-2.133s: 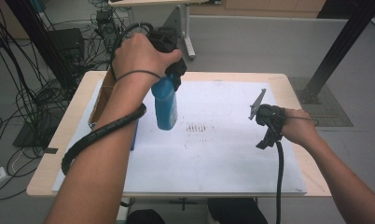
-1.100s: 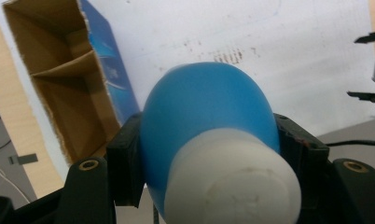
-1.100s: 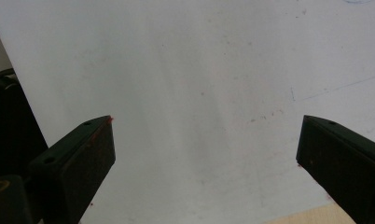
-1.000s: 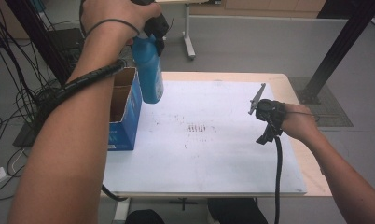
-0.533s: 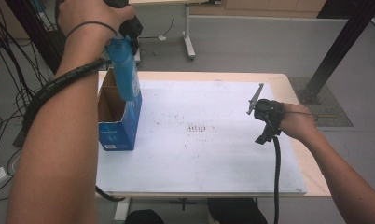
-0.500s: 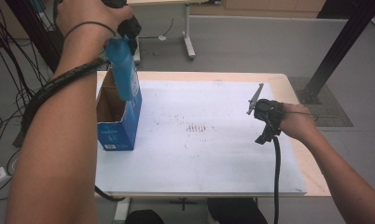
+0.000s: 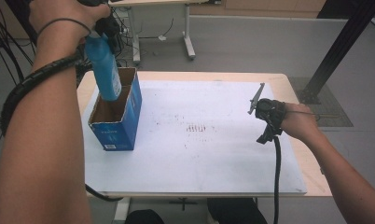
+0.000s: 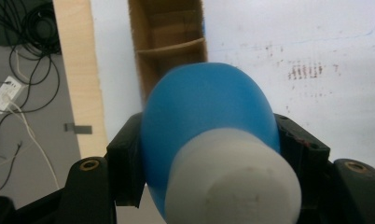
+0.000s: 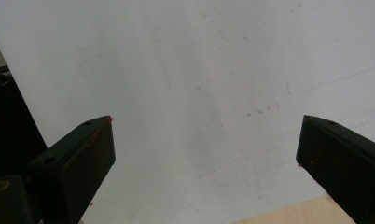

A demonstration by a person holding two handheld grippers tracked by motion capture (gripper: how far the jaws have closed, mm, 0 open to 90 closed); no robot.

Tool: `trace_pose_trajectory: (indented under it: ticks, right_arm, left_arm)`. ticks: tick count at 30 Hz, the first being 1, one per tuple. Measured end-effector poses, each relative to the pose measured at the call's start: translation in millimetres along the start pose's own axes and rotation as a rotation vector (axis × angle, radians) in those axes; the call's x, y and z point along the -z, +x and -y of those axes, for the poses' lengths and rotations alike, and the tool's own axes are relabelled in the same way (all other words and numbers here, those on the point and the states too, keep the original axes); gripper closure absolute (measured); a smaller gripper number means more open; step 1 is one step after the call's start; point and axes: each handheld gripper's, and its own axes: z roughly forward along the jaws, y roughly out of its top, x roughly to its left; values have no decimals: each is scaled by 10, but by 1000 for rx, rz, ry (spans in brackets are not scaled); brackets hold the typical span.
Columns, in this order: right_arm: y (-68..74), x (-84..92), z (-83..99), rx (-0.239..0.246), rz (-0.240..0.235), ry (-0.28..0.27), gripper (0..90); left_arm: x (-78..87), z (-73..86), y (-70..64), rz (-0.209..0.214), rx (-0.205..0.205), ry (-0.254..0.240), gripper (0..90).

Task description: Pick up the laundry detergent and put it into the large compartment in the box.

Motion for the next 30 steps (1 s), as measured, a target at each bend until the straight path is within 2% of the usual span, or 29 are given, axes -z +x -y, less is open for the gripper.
trace_pose_trajectory:
  ticks: [6,9,17,23,30]
  right_arm:
    - [-10,2,30,-8,1,-1,44]
    - [-14,-8,35,-13,1,2,44]
    - [-19,-40,17,-11,-2,2,44]
    - [-22,-63,5,-16,-4,11,44]
    - [-32,-89,-9,-20,-5,18,44]
  left_arm:
    - [-16,36,114,8,1,-18,366]
    - [-77,28,147,14,-5,-10,365]
    - [-321,-17,250,38,-4,26,366]
    - [-455,-33,316,36,-9,38,365]
    - [-689,-72,403,67,-22,63,366]
